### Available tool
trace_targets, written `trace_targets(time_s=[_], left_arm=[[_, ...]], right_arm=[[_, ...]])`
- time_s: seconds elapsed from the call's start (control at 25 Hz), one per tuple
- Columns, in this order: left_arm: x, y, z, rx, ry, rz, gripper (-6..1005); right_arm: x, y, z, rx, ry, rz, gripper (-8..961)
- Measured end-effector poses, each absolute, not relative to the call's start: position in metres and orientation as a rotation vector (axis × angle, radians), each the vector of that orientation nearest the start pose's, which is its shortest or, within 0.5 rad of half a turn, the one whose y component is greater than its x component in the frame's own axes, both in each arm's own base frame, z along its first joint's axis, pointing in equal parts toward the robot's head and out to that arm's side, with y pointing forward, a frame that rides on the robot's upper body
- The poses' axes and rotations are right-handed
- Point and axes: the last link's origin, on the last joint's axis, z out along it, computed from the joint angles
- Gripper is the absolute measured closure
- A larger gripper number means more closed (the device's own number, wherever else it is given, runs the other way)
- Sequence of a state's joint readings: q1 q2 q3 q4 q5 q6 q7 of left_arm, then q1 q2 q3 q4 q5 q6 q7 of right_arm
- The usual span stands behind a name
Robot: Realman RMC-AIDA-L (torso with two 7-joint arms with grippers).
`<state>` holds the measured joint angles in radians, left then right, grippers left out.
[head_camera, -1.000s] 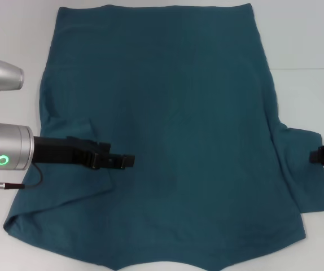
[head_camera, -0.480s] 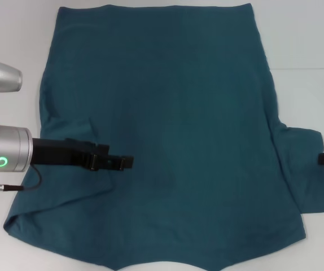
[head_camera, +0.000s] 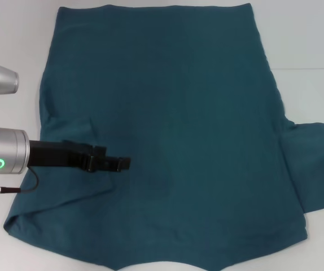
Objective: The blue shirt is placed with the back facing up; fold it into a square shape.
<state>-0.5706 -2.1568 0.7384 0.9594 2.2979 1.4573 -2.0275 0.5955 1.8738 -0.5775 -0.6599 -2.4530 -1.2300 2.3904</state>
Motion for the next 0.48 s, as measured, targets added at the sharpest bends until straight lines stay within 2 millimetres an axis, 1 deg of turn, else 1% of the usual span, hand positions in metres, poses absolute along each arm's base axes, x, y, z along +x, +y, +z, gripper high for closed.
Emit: trace_targets(time_s=[0.12,0.32,0.48], left_arm=[[-0.246,0.357,0.006,-2.568,-1.174,-0.351,121],[-0.246,0.358,0.008,-2.558,-1.193,-0.353,121],[-0.247,0.358,0.008,-2.555,-1.199,-0.352,121]], right_arm=[[0.352,0.382,0.108,-1.916,1.663,0.228,921],[0.339,0.393,0.122,-1.926,1.630,0.245,920],[0.326,0.399,0.125,-1.959,1.625,0.255,920]])
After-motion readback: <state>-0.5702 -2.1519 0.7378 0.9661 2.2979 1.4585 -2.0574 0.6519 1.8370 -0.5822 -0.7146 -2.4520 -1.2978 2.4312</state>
